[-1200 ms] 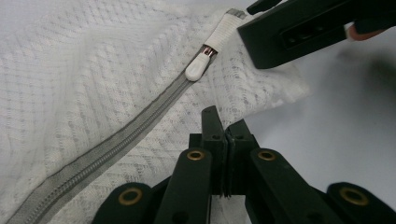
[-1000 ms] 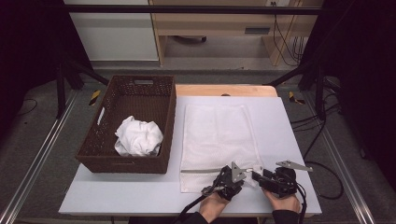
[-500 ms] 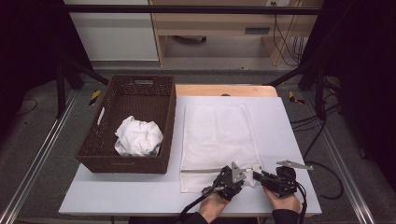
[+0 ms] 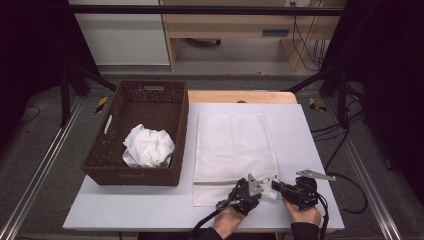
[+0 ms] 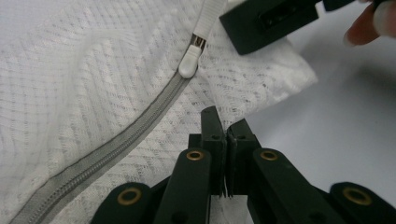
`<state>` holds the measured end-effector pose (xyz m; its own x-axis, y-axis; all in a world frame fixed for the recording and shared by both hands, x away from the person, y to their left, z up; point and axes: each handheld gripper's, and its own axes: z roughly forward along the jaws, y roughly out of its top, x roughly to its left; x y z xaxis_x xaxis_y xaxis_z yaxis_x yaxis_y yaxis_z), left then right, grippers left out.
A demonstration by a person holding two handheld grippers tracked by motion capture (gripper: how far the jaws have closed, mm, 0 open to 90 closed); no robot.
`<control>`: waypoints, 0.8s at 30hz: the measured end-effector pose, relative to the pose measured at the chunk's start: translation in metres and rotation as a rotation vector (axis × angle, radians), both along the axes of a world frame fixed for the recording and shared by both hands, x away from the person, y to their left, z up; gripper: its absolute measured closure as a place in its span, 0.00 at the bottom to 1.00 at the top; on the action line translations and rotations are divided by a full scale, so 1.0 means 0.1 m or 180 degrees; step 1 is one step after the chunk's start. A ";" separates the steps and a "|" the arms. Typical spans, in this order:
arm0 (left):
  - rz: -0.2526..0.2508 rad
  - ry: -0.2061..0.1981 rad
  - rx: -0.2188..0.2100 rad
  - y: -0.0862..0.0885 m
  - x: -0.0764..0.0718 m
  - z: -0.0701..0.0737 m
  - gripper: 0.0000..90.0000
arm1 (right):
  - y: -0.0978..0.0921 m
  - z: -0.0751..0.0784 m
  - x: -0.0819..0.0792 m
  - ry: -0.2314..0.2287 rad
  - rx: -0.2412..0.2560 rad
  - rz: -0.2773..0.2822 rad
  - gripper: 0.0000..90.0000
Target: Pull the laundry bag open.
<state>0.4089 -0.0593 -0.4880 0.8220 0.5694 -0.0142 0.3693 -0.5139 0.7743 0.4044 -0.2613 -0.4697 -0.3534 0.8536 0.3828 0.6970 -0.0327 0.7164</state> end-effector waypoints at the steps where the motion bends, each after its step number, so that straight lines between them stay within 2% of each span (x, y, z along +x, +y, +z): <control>1: -0.0008 0.0001 -0.0008 0.00 0.00 0.00 0.96 | 0.00 0.01 0.00 -0.0018 0.0002 0.0004 0.96; 7: -0.0063 -0.0005 -0.0053 0.01 0.00 0.00 0.93 | 0.00 0.08 -0.03 -0.0095 -0.0068 0.0044 0.97; 10: -0.0132 0.0011 -0.0120 0.04 -0.01 0.02 0.84 | 0.00 0.11 -0.03 -0.0140 -0.0094 0.0068 0.97; 13: -0.0147 -0.0007 -0.0082 0.08 -0.03 0.05 0.70 | 0.00 0.13 -0.04 -0.0164 -0.0098 0.0090 0.97; 15: -0.0143 -0.0005 -0.0119 0.14 -0.04 0.08 0.63 | -0.01 0.14 -0.04 -0.0177 -0.0103 0.0117 0.97; 19: -0.0144 -0.0055 -0.0186 0.27 -0.08 0.20 0.53 | -0.01 0.15 -0.04 -0.0184 -0.0103 0.0126 0.97; 24: -0.0064 -0.0157 -0.0324 0.43 -0.06 0.32 0.49 | 0.00 0.17 -0.05 -0.0242 -0.0130 0.0165 0.97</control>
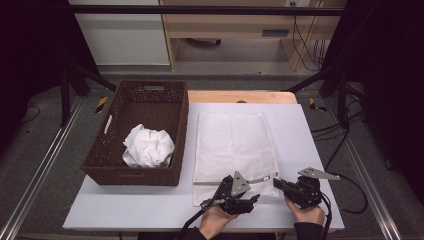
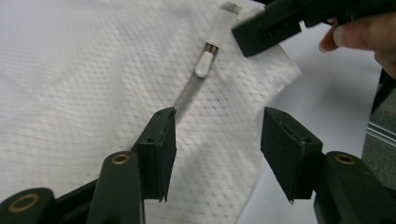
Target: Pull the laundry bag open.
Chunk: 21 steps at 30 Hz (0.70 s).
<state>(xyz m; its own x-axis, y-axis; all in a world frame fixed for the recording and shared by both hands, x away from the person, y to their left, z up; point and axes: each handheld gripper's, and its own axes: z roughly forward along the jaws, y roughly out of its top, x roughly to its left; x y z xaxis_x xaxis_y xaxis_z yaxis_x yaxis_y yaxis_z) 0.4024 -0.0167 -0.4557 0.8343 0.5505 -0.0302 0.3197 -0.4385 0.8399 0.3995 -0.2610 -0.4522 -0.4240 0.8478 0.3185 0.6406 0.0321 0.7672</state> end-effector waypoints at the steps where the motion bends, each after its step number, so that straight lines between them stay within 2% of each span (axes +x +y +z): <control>1: 0.0021 -0.0022 -0.0009 0.02 0.01 0.02 0.49 | 0.00 0.00 0.00 -0.0030 -0.0014 0.0008 0.97; 7: 0.0105 -0.0093 -0.0050 0.05 0.09 0.08 0.48 | 0.03 0.03 -0.01 -0.0079 -0.0058 0.0045 0.97; 13: 0.0137 -0.0231 -0.0053 0.00 0.16 0.13 0.48 | 0.05 0.07 -0.02 -0.0136 -0.0095 0.0126 0.97; 21: 0.0165 -0.0352 0.0081 -0.15 0.27 0.03 0.53 | 0.09 0.11 -0.01 -0.0174 -0.0132 0.0179 0.97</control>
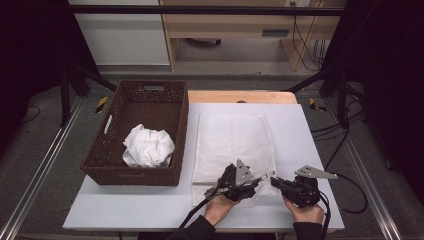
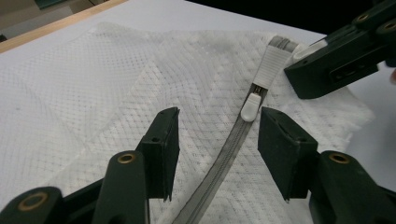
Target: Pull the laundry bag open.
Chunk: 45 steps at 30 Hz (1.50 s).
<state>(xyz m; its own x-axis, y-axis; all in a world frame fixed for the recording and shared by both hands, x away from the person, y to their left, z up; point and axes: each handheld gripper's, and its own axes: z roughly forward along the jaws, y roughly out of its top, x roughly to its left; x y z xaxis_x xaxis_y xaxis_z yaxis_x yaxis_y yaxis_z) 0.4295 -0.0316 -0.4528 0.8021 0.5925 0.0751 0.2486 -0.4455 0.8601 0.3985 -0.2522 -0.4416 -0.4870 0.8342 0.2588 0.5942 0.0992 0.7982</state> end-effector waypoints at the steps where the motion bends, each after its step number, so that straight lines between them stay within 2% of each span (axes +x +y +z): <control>1: -0.0004 0.0021 0.0018 -0.02 0.01 -0.02 0.53 | 0.00 0.00 0.00 0.0009 0.0009 0.0002 0.97; 6: 0.0000 0.0027 0.0138 -0.11 0.05 -0.13 0.53 | 0.02 0.01 0.01 0.0019 0.0010 0.0026 0.97; 11: -0.0020 0.0001 0.0233 -0.18 0.08 -0.17 0.53 | 0.04 0.02 0.02 0.0001 -0.0010 0.0055 0.97; 14: 0.0000 -0.0032 0.0262 -0.20 0.09 -0.18 0.53 | 0.04 0.02 0.03 0.0008 -0.0011 0.0062 0.97; 16: 0.0047 -0.0097 0.0316 -0.22 0.11 -0.19 0.53 | 0.04 0.01 0.03 0.0046 -0.0011 0.0070 0.97; 21: 0.0027 -0.0143 0.0219 -0.21 0.10 -0.16 0.56 | 0.04 0.00 0.03 0.0063 -0.0006 0.0065 0.97; 28: -0.0031 -0.0193 0.0209 -0.24 0.09 -0.15 0.67 | 0.05 0.02 0.04 0.0034 -0.0015 0.0086 0.97; 31: -0.0061 -0.0175 0.0190 -0.24 0.08 -0.14 0.72 | 0.04 0.02 0.04 0.0045 0.0000 0.0079 0.97; 40: -0.0156 -0.0191 0.0207 -0.24 0.03 -0.13 0.83 | 0.04 0.01 0.04 0.0038 -0.0009 0.0085 0.97; 45: -0.0217 -0.0150 0.0250 -0.22 0.01 -0.15 0.89 | 0.03 0.02 0.04 0.0042 0.0012 0.0072 0.97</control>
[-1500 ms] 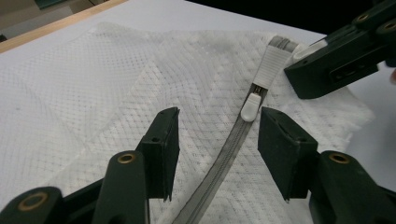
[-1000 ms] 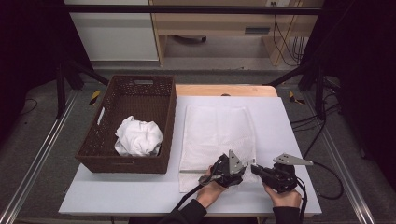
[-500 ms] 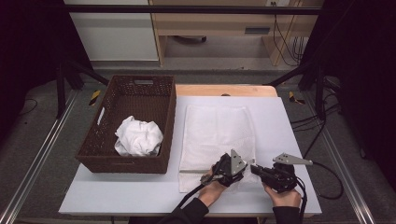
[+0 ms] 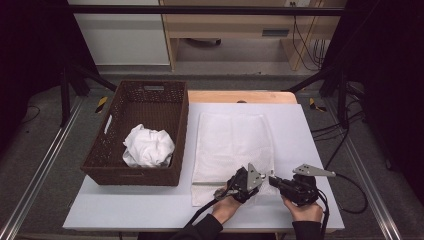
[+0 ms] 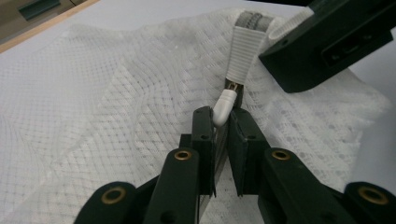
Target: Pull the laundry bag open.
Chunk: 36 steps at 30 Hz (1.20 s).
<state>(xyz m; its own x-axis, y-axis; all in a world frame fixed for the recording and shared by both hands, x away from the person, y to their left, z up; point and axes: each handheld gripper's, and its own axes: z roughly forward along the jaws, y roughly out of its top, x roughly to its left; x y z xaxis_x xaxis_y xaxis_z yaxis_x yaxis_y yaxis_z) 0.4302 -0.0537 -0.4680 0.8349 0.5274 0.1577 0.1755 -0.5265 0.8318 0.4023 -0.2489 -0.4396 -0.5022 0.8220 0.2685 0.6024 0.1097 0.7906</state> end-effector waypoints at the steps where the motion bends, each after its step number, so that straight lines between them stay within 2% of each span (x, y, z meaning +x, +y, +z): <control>1: -0.0011 0.0006 0.0008 0.00 -0.01 -0.01 0.89 | 0.00 0.00 0.00 -0.0010 -0.0005 0.0014 0.97; 4: -0.0034 -0.0054 0.0127 -0.01 -0.04 -0.02 0.90 | 0.02 0.00 0.00 0.0007 -0.0003 0.0016 0.97; 6: -0.0041 -0.0081 0.0151 -0.03 -0.04 -0.03 0.91 | 0.02 0.00 0.01 -0.0007 -0.0014 0.0043 0.97; 10: -0.0039 -0.0065 0.0060 -0.04 -0.02 -0.04 0.90 | 0.02 0.00 0.00 -0.0001 -0.0016 0.0045 0.97; 16: -0.0042 -0.0101 0.0033 -0.05 0.00 -0.02 0.87 | 0.02 -0.01 0.01 0.0026 -0.0004 0.0059 0.97; 20: -0.0056 -0.0129 0.0062 -0.07 0.00 -0.02 0.88 | 0.02 -0.01 0.01 0.0031 -0.0012 0.0053 0.97; 24: -0.0089 -0.0112 0.0121 -0.08 -0.01 -0.03 0.93 | 0.01 -0.01 0.01 0.0050 -0.0004 0.0041 0.97; 28: -0.0065 -0.0057 0.0104 -0.07 -0.01 -0.02 0.95 | 0.00 -0.01 0.01 0.0031 -0.0012 0.0025 0.97; 31: -0.0053 -0.0040 0.0141 -0.06 -0.01 -0.02 0.95 | 0.00 -0.01 0.01 0.0047 0.0000 0.0014 0.97; 36: -0.0036 -0.0084 0.0193 -0.05 -0.03 -0.02 0.95 | 0.00 -0.01 0.01 0.0058 0.0006 -0.0003 0.97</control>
